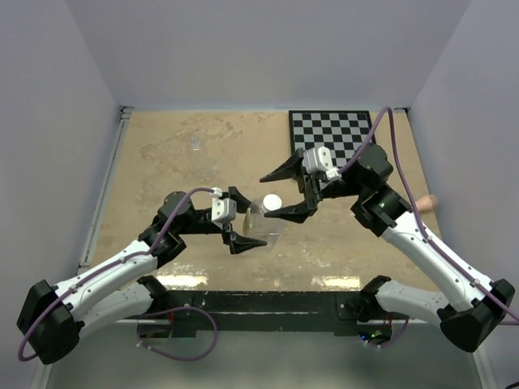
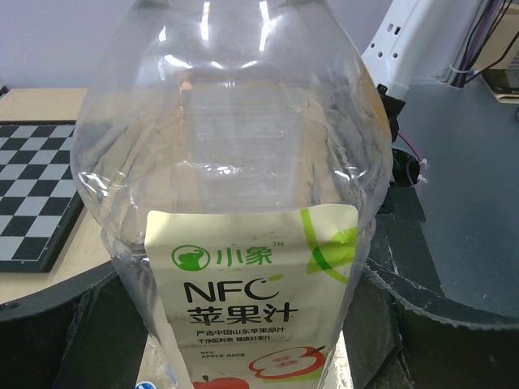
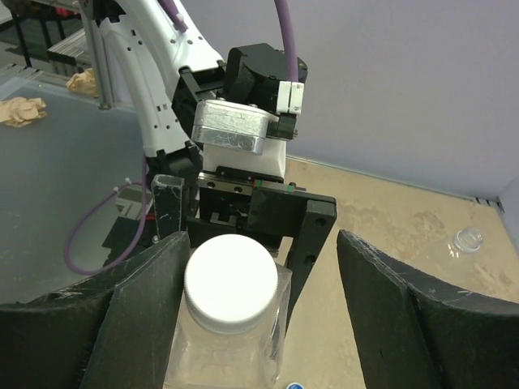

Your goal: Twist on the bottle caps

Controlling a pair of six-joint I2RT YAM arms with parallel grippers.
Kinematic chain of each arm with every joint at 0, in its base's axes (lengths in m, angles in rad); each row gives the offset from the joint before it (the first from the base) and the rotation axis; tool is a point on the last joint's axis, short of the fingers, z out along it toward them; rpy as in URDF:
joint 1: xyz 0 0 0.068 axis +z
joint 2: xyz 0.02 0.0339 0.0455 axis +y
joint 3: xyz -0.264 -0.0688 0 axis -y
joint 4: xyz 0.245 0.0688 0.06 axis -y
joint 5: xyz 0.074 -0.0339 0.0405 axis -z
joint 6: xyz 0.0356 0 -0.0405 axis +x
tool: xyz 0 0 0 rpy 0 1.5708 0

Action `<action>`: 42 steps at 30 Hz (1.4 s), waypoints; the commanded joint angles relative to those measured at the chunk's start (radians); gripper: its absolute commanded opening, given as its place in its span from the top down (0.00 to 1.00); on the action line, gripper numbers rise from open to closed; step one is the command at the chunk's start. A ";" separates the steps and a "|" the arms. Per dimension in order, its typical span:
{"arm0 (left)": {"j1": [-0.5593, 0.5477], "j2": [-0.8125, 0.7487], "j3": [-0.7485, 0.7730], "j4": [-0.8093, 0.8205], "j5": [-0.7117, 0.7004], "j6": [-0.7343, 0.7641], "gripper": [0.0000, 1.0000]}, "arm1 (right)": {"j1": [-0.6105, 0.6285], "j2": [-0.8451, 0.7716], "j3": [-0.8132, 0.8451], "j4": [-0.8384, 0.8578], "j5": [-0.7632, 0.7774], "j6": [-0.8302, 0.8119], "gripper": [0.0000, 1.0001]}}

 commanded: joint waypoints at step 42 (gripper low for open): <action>-0.295 -0.072 0.081 -0.055 -0.875 0.210 1.00 | 0.000 0.035 0.019 -0.079 0.259 0.130 1.00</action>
